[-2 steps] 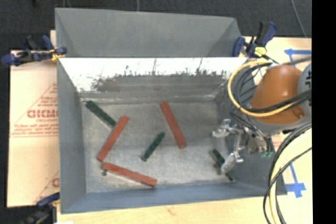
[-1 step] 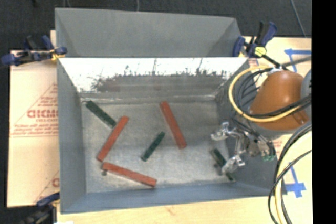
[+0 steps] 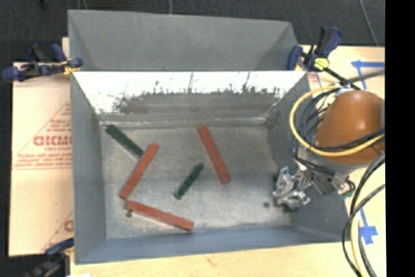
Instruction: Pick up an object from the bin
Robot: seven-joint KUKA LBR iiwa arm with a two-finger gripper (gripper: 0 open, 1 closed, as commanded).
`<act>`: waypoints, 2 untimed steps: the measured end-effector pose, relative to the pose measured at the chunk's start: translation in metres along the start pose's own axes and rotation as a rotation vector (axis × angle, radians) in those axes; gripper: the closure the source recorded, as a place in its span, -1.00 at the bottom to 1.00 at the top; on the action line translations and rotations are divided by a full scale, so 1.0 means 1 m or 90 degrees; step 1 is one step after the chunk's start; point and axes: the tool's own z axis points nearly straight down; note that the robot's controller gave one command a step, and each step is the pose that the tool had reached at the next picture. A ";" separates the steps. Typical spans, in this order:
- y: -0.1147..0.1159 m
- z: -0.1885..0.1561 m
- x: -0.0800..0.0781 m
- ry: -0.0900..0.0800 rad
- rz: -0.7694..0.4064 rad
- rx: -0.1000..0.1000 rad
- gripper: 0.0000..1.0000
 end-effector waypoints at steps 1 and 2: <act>-0.002 0.000 -0.002 -0.002 -0.009 0.001 1.00; 0.004 -0.193 -0.002 -0.008 -0.026 0.009 1.00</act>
Offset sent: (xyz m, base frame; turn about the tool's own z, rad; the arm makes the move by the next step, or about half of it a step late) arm 0.0022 0.0049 0.2300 -0.0481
